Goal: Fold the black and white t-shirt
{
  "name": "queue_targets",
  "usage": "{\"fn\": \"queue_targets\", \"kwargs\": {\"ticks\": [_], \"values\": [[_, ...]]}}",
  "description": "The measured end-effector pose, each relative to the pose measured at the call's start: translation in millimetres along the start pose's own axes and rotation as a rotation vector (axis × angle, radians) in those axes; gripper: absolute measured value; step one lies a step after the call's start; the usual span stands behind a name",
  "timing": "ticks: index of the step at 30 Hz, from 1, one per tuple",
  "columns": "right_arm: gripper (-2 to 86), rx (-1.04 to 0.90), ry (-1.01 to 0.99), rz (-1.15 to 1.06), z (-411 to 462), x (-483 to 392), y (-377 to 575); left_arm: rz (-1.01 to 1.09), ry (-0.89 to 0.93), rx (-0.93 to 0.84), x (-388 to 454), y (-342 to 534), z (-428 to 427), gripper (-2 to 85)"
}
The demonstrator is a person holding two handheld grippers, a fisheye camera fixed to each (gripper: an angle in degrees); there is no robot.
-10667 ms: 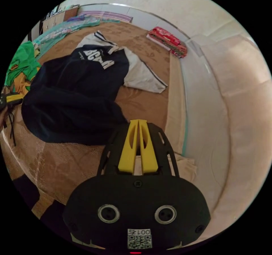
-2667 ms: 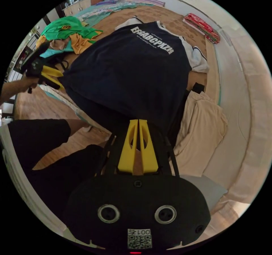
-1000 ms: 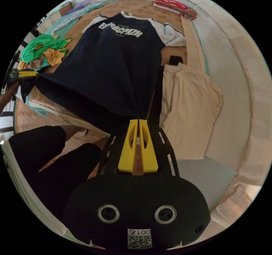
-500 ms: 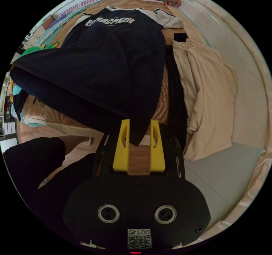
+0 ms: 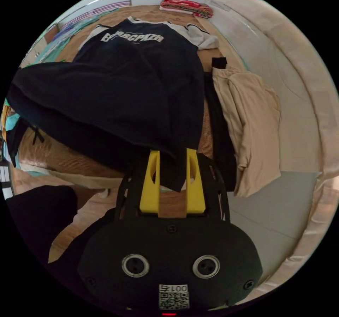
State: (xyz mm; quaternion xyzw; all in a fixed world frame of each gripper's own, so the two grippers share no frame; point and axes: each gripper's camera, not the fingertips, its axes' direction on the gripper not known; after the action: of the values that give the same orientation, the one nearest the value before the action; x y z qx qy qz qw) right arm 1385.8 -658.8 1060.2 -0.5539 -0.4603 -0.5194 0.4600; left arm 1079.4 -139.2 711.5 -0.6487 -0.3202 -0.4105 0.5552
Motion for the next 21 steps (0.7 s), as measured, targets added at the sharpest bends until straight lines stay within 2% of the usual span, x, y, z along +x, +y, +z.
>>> {"fn": "queue_targets", "kwargs": {"ticks": [8,11,14,19,21], "values": [[6.5,0.000,0.176,0.081,-11.4,-2.4,2.8,-0.045,0.121,0.074,-51.4,41.8,-27.7,-1.0],[5.5,0.009,0.149,0.135,-16.7,-3.3,-0.1,-0.051,0.127,0.061,-66.9,57.3,-29.4,-1.0],[5.8,0.018,0.204,0.128,-29.2,-8.9,-1.8,-0.060,0.133,0.085,-81.9,72.2,-35.5,-1.0],[7.1,0.050,0.336,-0.058,-61.9,-27.1,0.2,-0.104,0.175,0.137,-110.6,98.5,-47.2,-1.0],[6.2,0.062,0.426,-0.270,-67.7,-46.2,8.8,-0.127,0.187,0.153,-122.6,110.0,-50.6,-1.0]]}}
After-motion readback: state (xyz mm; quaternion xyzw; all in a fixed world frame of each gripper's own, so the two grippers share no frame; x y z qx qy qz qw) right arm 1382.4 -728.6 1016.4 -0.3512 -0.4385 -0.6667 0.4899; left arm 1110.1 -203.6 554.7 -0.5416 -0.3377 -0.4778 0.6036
